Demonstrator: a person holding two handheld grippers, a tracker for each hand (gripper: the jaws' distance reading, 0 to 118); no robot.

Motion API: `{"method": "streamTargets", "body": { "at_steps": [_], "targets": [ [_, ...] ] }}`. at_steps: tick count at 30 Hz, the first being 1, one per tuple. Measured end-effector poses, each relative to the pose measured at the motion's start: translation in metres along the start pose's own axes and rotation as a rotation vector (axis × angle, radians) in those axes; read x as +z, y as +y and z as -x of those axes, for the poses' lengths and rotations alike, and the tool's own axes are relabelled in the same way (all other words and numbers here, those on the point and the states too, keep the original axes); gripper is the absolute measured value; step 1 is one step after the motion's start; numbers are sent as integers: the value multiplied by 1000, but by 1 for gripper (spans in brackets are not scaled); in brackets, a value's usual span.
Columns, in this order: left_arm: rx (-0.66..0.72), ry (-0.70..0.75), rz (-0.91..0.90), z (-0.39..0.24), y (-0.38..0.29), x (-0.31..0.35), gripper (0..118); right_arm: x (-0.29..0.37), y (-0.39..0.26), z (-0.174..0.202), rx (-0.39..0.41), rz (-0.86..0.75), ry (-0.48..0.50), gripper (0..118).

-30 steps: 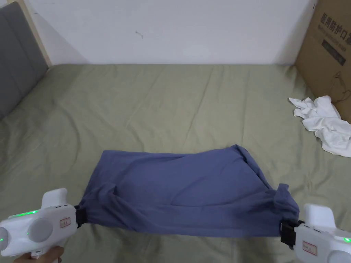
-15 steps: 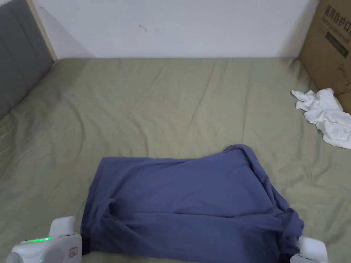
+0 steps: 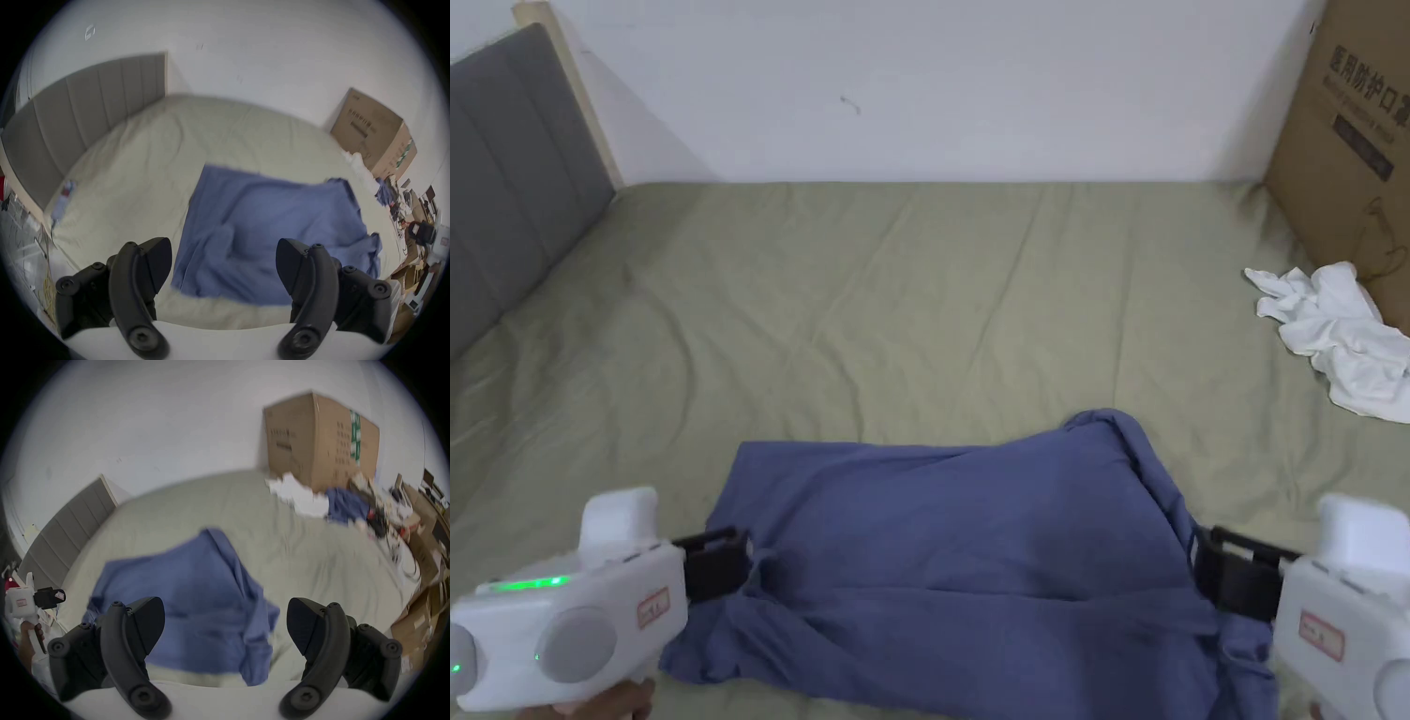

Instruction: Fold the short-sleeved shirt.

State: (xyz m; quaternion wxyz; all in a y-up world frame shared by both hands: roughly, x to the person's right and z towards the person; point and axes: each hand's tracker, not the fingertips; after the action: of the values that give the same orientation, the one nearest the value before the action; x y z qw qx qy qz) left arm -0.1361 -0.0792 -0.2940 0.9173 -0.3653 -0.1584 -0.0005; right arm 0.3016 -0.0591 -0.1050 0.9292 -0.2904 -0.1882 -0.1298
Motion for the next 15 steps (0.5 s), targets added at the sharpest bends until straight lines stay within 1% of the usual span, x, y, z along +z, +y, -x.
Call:
{"method": "streamTargets", "body": {
  "at_steps": [4, 6, 9, 11, 12, 13, 14, 15],
  "targets": [
    [-30, 4, -156, -24, 30, 21, 101, 24, 34, 24, 64, -156, 9, 107],
    [-43, 15, -229, -34, 40, 24, 101, 32, 44, 35, 91, -230, -3, 107],
    [-56, 41, -294, -46, 46, 22, 101, 37, 51, 47, 127, -300, -34, 107],
    [-69, 34, -334, -51, 46, 20, 100, 31, 51, 46, 134, -306, -38, 105],
    [-75, 26, -345, -54, 44, 20, 99, 30, 51, 48, 138, -311, -42, 101],
    [-81, 23, -353, -56, 43, 19, 92, 30, 50, 50, 142, -319, -47, 93],
    [-88, 21, -355, -58, 42, 18, 70, 28, 49, 51, 147, -325, -54, 71],
    [-96, 13, -361, -61, 41, 17, 45, 26, 48, 52, 150, -329, -59, 48]
  ]
}}
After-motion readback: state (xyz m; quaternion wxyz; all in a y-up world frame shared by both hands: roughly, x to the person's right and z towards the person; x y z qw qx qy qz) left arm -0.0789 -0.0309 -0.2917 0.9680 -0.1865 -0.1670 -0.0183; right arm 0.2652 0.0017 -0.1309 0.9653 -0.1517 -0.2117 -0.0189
